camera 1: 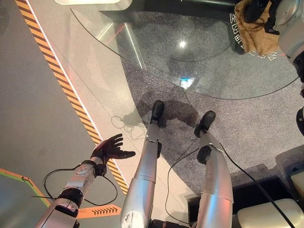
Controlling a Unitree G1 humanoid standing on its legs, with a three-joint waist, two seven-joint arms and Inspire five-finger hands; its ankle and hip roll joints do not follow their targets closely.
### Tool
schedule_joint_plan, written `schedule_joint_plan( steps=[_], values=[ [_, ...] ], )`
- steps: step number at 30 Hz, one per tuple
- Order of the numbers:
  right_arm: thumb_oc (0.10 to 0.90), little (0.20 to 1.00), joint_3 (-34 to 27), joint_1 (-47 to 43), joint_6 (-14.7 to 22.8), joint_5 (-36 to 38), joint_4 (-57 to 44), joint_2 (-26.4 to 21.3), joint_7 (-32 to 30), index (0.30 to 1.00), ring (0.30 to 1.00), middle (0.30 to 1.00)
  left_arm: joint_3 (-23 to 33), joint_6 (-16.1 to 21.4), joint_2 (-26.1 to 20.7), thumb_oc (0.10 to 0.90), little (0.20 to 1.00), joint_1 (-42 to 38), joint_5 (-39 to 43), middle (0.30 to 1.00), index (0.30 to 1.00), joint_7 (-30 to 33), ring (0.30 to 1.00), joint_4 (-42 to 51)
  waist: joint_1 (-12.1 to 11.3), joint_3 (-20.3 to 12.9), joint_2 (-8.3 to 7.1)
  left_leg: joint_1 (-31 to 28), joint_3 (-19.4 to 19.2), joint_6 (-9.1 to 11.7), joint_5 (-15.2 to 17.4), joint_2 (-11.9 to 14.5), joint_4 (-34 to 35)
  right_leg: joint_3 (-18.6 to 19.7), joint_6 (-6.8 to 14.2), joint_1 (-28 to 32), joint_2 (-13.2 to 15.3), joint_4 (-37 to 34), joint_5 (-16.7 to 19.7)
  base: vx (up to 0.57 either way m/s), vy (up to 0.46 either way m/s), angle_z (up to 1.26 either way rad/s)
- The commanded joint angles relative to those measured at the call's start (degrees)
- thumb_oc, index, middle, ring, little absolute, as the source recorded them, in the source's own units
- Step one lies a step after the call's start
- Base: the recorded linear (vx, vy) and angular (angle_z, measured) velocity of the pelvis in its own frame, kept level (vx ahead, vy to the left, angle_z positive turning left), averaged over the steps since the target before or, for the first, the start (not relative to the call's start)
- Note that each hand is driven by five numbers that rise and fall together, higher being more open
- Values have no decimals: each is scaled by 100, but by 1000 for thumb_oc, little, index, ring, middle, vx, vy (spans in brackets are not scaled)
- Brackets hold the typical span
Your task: Wipe the table with a cloth and put it in the basket.
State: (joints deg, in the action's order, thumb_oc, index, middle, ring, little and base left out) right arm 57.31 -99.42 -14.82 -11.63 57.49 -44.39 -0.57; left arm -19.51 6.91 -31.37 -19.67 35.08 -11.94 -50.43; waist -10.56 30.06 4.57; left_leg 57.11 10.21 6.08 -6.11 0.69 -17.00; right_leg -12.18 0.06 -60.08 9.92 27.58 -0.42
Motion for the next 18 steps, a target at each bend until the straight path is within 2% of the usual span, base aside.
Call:
schedule_joint_plan(
  steps=[1,18],
  values=[
    [100,200,94,-265,-46,-97,-331,-144,-680,300,300,300,65,45,-142,800,900,567,77,900,900,37,900,-25,-185,-26,93,-63,-367,-407,183,-162,-168,102,201,478,-71,-420,37,0,0,0],
    [100,200,19,-180,-132,-163,-468,89,-1411,300,300,300,6,194,-22,800,900,552,16,900,900,23,900,-95,-270,-26,110,-130,-347,-417,189,-191,-127,16,242,585,-17,-481,36,0,2,0]
  ],
)
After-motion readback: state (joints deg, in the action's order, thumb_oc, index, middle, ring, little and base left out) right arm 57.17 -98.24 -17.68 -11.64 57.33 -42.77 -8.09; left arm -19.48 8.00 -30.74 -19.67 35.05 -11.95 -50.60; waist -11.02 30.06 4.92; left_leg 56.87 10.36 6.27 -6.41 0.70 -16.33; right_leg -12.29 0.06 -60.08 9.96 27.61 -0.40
